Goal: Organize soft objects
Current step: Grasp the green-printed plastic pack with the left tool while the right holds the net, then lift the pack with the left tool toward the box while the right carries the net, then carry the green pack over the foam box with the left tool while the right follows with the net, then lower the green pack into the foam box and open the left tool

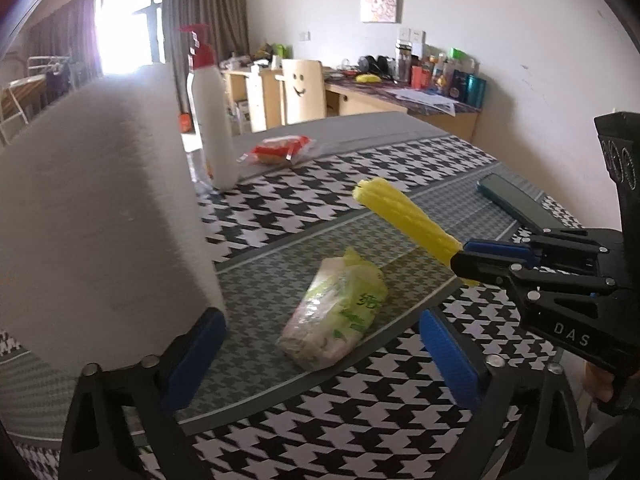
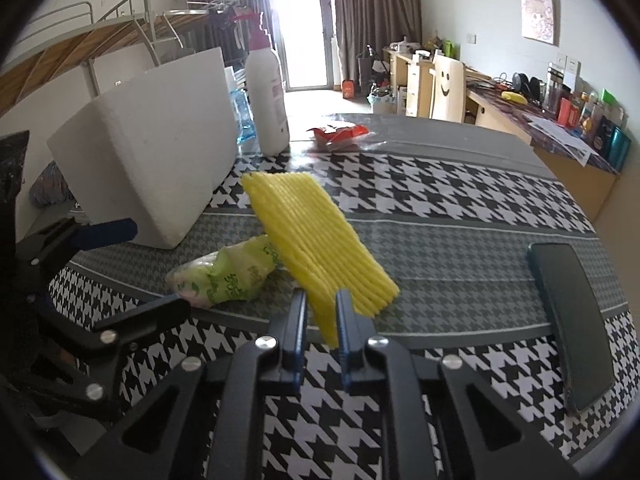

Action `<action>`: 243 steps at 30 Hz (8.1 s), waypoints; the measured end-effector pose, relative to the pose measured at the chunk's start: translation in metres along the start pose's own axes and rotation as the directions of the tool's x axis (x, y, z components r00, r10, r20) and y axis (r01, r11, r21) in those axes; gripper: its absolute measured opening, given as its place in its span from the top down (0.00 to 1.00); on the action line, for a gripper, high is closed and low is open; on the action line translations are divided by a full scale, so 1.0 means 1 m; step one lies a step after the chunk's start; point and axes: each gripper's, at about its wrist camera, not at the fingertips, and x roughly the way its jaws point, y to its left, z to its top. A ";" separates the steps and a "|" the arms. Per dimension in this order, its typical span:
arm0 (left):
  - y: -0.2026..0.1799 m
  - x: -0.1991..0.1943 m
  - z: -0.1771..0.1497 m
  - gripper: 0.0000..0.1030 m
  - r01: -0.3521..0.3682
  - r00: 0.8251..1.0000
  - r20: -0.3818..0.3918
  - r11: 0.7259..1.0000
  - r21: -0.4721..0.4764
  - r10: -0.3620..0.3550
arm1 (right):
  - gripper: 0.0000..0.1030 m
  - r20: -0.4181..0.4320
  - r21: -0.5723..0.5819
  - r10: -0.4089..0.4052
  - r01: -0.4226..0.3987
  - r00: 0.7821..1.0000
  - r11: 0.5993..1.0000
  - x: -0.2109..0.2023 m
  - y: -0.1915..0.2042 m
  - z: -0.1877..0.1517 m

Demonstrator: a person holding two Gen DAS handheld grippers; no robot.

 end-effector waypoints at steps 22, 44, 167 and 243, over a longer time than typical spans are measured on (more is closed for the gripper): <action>-0.010 0.031 0.002 0.53 0.030 0.994 -0.101 0.999 0.017 -0.028 | 0.83 0.018 0.075 0.021 -0.022 1.000 0.997 -0.016 -0.014 -0.011; -0.010 0.000 0.001 0.71 0.031 0.999 -0.028 0.999 0.027 -0.030 | 0.86 0.049 0.084 0.012 -0.016 0.999 0.996 -0.032 -0.011 -0.016; 0.038 -0.130 0.064 0.71 -0.087 0.925 0.368 0.996 -0.026 0.090 | 0.88 0.340 -0.039 0.063 -0.052 0.939 0.998 -0.086 0.031 0.089; 0.127 -0.121 0.064 0.01 -0.320 0.865 0.296 0.900 -0.296 0.405 | 0.88 0.311 -0.174 0.188 -0.139 0.932 0.975 -0.047 0.085 0.145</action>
